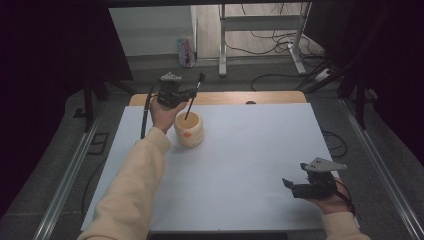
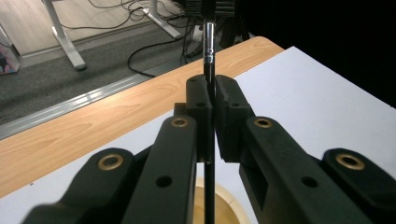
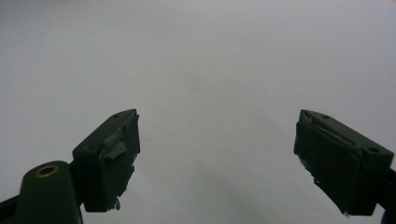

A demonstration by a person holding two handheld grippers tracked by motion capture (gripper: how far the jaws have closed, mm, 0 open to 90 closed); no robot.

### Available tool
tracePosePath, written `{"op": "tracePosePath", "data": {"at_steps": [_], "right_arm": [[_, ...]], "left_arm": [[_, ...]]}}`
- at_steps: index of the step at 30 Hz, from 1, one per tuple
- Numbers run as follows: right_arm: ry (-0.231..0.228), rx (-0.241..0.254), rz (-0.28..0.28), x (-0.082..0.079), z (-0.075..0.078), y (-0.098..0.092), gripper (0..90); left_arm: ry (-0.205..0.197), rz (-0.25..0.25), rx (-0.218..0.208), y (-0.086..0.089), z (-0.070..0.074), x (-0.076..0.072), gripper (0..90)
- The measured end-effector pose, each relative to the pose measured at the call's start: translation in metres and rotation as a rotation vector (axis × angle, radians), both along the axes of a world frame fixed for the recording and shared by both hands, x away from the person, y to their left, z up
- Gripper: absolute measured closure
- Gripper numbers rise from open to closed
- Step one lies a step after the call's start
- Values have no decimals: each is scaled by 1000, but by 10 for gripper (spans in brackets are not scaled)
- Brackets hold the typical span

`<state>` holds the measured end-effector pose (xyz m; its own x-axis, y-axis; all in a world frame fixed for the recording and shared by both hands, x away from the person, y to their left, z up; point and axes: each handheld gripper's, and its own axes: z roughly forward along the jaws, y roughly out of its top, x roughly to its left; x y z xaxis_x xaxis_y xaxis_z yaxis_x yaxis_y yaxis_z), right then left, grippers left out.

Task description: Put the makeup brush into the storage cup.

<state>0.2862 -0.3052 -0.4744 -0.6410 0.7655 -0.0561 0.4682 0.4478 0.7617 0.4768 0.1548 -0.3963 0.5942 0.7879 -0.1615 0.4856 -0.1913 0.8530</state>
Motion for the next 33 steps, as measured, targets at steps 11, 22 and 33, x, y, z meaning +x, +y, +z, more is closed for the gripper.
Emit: {"op": "tracePosePath", "data": {"at_steps": [11, 22, 33], "right_arm": [[2, -2, 0, 0, 0, 0, 146], [2, -5, 4, 0, -1, 1, 146], [2, -7, 5, 0, -1, 1, 146]], "left_arm": [[8, -4, -4, 0, -13, 1, 859], [9, -5, -14, 2, -18, 0, 859], [14, 3, -27, 2, -27, -1, 859]]}}
